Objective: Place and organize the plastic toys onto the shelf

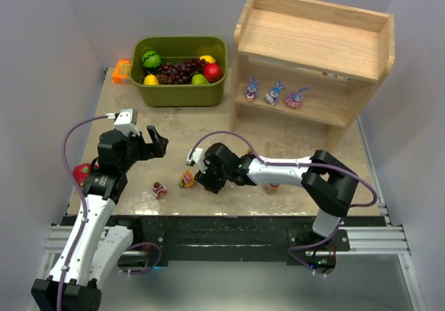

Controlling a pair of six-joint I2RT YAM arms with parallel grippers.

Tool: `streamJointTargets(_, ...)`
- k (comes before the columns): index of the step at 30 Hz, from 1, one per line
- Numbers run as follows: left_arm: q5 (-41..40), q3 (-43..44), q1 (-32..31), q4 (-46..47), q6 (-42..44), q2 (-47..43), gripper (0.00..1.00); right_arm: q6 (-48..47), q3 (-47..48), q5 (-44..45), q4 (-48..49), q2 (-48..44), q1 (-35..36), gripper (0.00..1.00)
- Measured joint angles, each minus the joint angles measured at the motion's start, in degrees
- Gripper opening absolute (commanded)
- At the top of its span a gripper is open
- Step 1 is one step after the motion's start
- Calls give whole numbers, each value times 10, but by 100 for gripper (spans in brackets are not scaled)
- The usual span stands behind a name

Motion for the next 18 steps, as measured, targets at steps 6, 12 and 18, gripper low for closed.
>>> streamJointTargets(6, 0, 0, 0, 0, 0, 0, 100, 200, -15, 179, 38, -3, 1, 15)
streamJointTargets(12, 0, 0, 0, 0, 0, -1, 99, 345, 41, 306, 37, 50, 1, 50)
streamJointTargets(18, 0, 0, 0, 0, 0, -3, 100, 381, 47, 351, 22, 56, 0, 70)
